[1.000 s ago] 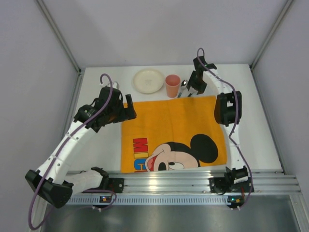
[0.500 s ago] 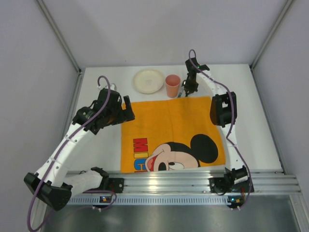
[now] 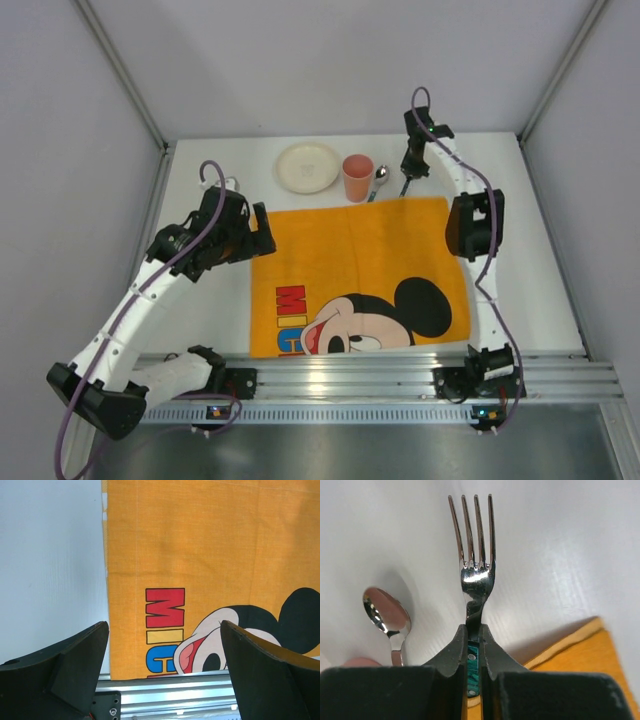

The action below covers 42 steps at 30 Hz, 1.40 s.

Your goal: Set the dinner table for one person

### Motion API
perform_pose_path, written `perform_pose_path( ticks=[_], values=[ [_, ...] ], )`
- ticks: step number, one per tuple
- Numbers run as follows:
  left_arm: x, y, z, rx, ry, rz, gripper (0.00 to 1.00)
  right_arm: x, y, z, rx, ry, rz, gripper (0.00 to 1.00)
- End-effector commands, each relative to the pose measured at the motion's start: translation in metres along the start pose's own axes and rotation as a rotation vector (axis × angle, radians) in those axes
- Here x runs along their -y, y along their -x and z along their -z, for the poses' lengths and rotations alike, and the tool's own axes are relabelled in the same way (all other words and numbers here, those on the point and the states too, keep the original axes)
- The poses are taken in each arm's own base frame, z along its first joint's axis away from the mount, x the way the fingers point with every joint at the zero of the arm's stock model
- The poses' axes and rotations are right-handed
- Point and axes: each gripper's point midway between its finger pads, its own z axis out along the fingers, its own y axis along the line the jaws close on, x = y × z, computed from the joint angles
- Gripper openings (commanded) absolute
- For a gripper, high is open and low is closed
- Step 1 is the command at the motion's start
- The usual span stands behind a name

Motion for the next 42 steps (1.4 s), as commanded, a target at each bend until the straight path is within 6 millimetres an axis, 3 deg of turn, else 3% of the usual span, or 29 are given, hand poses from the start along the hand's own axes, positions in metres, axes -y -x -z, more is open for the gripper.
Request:
perform_pose_path(
  ticks=[1,2,4,5,6,7,8,9,10,11,12,13,14,15,17,18,20,23,26,27,28,30,31,34,40,41,42],
  values=[
    [-0.002,0.011,0.013,0.041,0.003,-0.019,0.99,-0.001,0.112,0.126,0.345,0.107,-0.075,0.0],
    [-0.002,0.012,0.014,0.046,0.001,-0.023,0.99,-0.002,0.12,0.159,0.384,0.144,-0.083,0.0],
    [-0.001,0.017,0.015,0.06,0.001,-0.03,0.99,-0.012,0.111,0.186,0.399,0.176,-0.037,0.0],
    [-0.001,0.018,0.014,0.065,0.003,-0.035,0.99,-0.014,0.115,0.225,0.456,0.215,-0.032,0.0],
    [0.0,0.02,0.015,0.072,0.001,-0.038,0.99,-0.025,0.096,0.233,0.446,0.223,0.009,0.0],
    [0.001,0.023,0.015,0.083,-0.006,-0.048,0.99,-0.031,0.089,0.248,0.461,0.245,0.04,0.0],
    [0.001,0.024,0.015,0.089,-0.008,-0.051,0.99,-0.033,0.086,0.285,0.507,0.285,0.05,0.0],
    [0.0,0.024,0.014,0.092,-0.003,-0.057,0.99,-0.05,0.06,0.291,0.484,0.309,0.101,0.0],
    [-0.001,0.026,0.015,0.101,-0.003,-0.071,0.99,-0.057,0.045,0.304,0.475,0.341,0.115,0.0],
    [-0.001,0.028,0.014,0.111,0.0,-0.076,0.99,-0.06,0.032,0.328,0.479,0.388,0.125,0.0],
    [-0.003,0.028,0.013,0.117,0.009,-0.083,0.99,-0.076,-0.004,0.33,0.426,0.415,0.159,0.0],
    [-0.004,0.029,0.013,0.121,0.012,-0.098,0.99,-0.081,-0.024,0.335,0.399,0.436,0.169,0.0],
    [-0.005,0.031,0.012,0.131,0.015,-0.1,0.99,-0.091,-0.053,0.354,0.37,0.495,0.19,0.0],
    [-0.007,0.033,0.013,0.139,0.023,-0.105,0.99,-0.094,-0.086,0.338,0.278,0.501,0.174,0.0],
    [-0.008,0.036,0.016,0.157,0.02,-0.109,0.99,-0.113,-0.135,0.344,0.193,0.59,0.187,0.0],
    [-0.008,0.038,0.017,0.165,0.019,-0.11,0.99,-0.116,-0.169,0.329,0.109,0.598,0.22,0.0],
    [-0.009,0.043,0.025,0.197,0.016,-0.104,0.99,-0.138,-0.216,0.327,0.026,0.644,0.244,0.0],
    [-0.013,0.049,0.036,0.242,0.015,-0.094,0.99,-0.166,-0.277,0.316,-0.156,0.694,0.246,0.0],
    [-0.023,0.049,0.046,0.275,0.04,-0.091,0.99,-0.197,-0.319,0.315,-0.251,0.741,0.276,0.0],
    [-0.027,0.046,0.049,0.279,0.047,-0.089,0.99,-0.208,-0.32,0.32,-0.255,0.763,0.275,0.0],
    [-0.029,0.045,0.051,0.282,0.049,-0.088,0.99,-0.214,-0.334,0.302,-0.278,0.734,0.287,0.0],
    [-0.033,0.038,0.055,0.273,0.047,-0.088,0.99,-0.224,-0.345,0.293,-0.311,0.729,0.279,0.0],
    [-0.034,0.036,0.057,0.271,0.043,-0.085,0.99,-0.227,-0.356,0.274,-0.328,0.699,0.281,0.0],
    [-0.039,0.029,0.065,0.267,0.038,-0.074,0.99,-0.231,-0.371,0.251,-0.354,0.657,0.292,0.0],
    [-0.044,0.017,0.076,0.271,0.004,-0.061,0.99,-0.235,-0.382,0.228,-0.332,0.595,0.323,0.0],
    [-0.045,0.015,0.076,0.267,0.003,-0.063,0.99,-0.238,-0.382,0.229,-0.339,0.603,0.332,0.01],
    [-0.047,0.012,0.075,0.265,0.004,-0.07,0.99,-0.238,-0.384,0.226,-0.344,0.598,0.338,0.1]
  ],
)
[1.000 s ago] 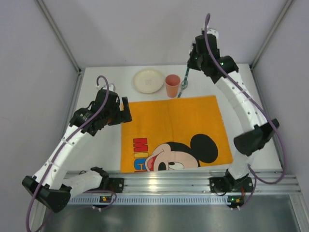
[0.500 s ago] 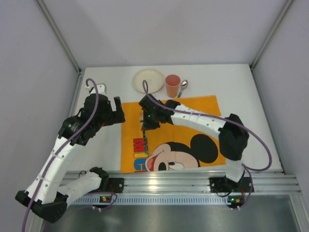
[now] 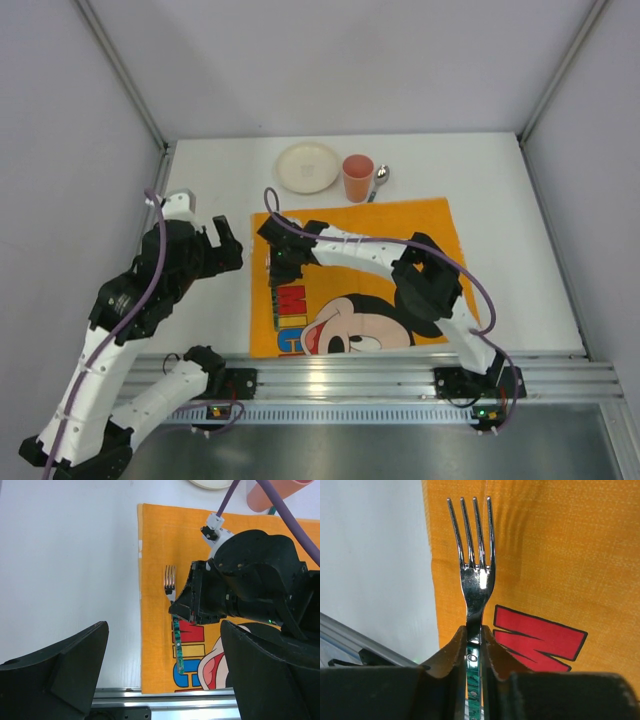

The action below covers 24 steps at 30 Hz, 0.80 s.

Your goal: Set the dinner table for one person

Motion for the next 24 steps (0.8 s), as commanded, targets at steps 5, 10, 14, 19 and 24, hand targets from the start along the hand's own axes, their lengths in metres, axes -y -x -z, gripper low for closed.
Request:
perform_pose_path(
  ticks=[5,10,14,19,24],
  values=[
    [-0.008,-0.013,0.0,-0.021,0.013,-0.024,0.99,-0.019,0.006,-0.002,-0.003,0.013,0.012,0.64],
    [-0.005,-0.01,-0.001,-0.013,0.0,-0.036,0.99,-0.032,0.022,0.035,0.045,0.036,0.037,0.73],
    [-0.004,-0.012,-0.001,-0.015,-0.016,-0.048,0.99,-0.026,0.065,0.107,0.236,0.033,0.081,0.72],
    [-0.008,-0.022,-0.013,-0.036,0.013,-0.071,0.99,0.036,0.135,0.214,0.526,-0.05,0.064,0.7],
    [-0.002,-0.033,-0.045,-0.094,0.055,-0.036,0.99,0.172,0.225,0.269,0.699,-0.293,-0.047,0.62]
  ],
)
